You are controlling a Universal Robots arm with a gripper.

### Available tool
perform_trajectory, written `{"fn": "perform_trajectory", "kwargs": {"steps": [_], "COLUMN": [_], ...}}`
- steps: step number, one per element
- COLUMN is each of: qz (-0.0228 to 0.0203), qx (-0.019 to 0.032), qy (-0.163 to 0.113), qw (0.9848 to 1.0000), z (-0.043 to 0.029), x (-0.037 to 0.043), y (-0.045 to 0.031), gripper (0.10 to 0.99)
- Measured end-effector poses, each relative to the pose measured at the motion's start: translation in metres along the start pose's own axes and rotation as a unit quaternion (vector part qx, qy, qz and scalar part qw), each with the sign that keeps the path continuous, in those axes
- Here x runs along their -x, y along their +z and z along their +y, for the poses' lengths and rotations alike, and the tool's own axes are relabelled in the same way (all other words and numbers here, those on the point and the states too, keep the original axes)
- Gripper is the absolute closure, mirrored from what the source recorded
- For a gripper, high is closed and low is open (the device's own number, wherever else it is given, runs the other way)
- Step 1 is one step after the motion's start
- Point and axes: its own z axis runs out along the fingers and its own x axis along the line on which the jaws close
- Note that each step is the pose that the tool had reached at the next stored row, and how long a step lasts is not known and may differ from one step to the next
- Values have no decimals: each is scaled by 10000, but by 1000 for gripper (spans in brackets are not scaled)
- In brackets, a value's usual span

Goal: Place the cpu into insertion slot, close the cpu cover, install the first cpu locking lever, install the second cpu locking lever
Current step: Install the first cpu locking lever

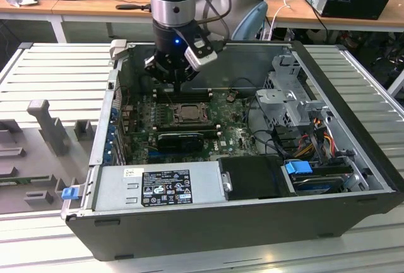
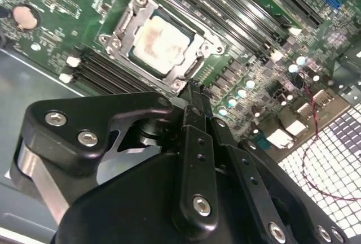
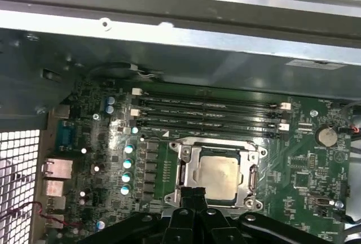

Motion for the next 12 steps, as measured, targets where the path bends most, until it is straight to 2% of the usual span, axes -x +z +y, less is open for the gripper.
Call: {"fn": "perform_trajectory", "kwargs": {"steps": [3,4,6,12], "qz": [-2,-3,-12,-14], "qx": [1,-2,-10,-11], "qy": [1,75,302,332], "qw": [10000,10000,9995,9994], "z": [5,6,6,7], "x": [-60,-71,-72,-83], "y": [10,12,22,28], "gripper": [980,980,980,980]}}
